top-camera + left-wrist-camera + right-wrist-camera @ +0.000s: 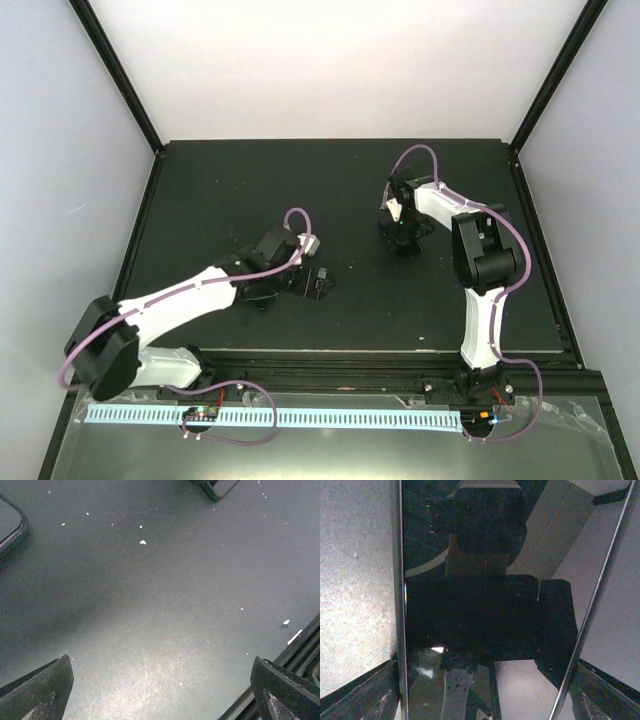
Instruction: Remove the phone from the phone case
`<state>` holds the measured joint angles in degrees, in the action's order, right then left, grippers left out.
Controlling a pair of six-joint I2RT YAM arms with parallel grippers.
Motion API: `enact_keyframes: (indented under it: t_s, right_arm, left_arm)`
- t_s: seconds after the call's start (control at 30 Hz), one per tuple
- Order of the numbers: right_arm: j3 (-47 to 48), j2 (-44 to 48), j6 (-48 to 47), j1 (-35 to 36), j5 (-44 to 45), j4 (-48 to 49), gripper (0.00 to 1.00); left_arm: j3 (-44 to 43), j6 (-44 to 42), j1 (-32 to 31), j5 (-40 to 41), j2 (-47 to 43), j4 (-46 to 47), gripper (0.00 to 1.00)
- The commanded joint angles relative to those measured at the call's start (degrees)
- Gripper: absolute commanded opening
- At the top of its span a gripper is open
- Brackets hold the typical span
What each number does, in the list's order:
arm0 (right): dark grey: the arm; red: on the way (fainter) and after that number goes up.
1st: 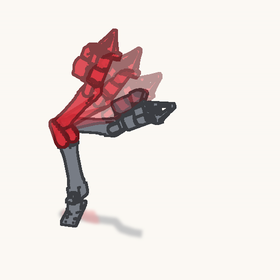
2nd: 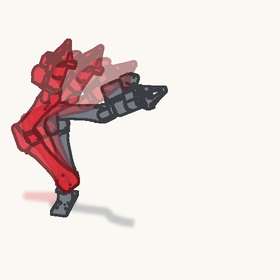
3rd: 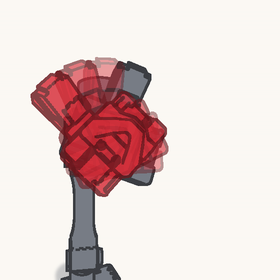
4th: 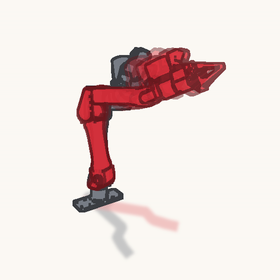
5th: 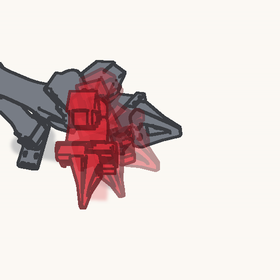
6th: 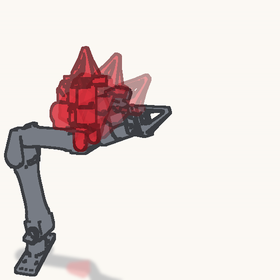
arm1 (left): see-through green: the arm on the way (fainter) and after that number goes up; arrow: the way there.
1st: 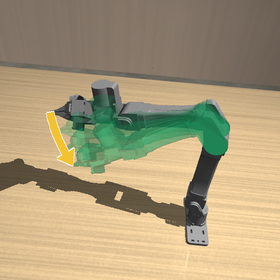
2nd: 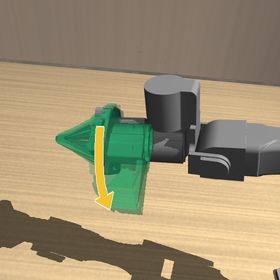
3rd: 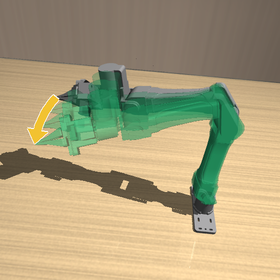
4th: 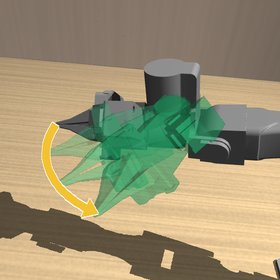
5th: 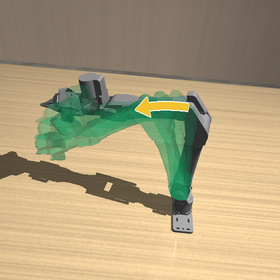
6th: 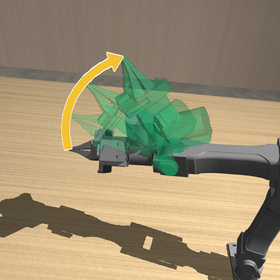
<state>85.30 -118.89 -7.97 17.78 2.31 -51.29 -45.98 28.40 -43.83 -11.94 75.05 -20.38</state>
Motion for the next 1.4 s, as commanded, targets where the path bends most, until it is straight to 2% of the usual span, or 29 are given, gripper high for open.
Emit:
enact_keyframes:
  t_s: [0.0,0.1,0.27,0.37,0.43,0.57,0.73,0.87,1.0,1.17,1.23,1.27,1.37]
  right_arm:
    - [-1.56,-3.63,0.01,-0.07,0.90,-4.88,0.97]
    - [-0.50,-4.60,0.13,-0.15,1.37,-6.24,0.98]
    - [-0.96,-3.82,0.10,-0.12,3.40,-4.91,0.72]
    - [-3.94,-0.75,-0.62,-0.11,5.38,-2.61,0.63]
    - [-8.35,4.21,-2.09,-0.09,3.89,-0.59,0.61]
    - [-16.47,20.26,-6.04,-0.03,-2.74,2.74,0.55]
    - [-22.57,39.99,-11.48,1.51,-11.64,-0.10,0.47]
    - [-26.46,51.13,-12.16,4.55,-13.25,-0.72,0.45]
    - [-28.61,57.89,-11.47,5.22,-16.47,-0.08,0.34]
    - [-30.11,62.98,-12.58,5.25,-18.38,1.46,0.34]
    - [-31.08,64.22,-12.72,5.33,-18.91,2.24,0.33]
    - [-32.51,66.03,-12.41,5.33,-19.61,3.82,0.34]
    - [-33.91,67.81,-12.33,5.50,-19.97,5.47,0.36]
  left_arm:
    - [3.42,3.61,-0.20,-0.56,-7.04,2.57,0.99]
    - [6.48,5.58,-0.20,-0.53,-11.99,3.12,0.99]
    - [9.64,6.94,-0.44,0.70,-20.81,1.29,0.99]
    - [10.24,7.60,-0.47,2.92,-25.57,-2.20,0.99]
    - [10.50,8.15,-0.46,4.25,-28.82,-4.26,0.99]
    - [11.67,9.53,-0.55,5.84,-34.66,-5.06,0.99]
    - [13.87,12.52,-0.79,3.79,-36.60,1.14,0.96]
    - [14.17,12.97,-1.80,-1.11,-34.41,13.08,0.80]
    - [12.49,11.76,-5.35,-0.37,-28.06,23.50,0.79]
    - [6.34,12.02,-10.19,1.43,-14.22,31.59,0.78]
    - [2.62,12.03,-12.53,4.12,-8.78,32.63,0.78]
    - [-1.46,12.73,-15.30,9.92,-3.52,32.82,0.74]
    - [-4.43,14.78,-17.18,14.58,1.21,33.66,0.68]
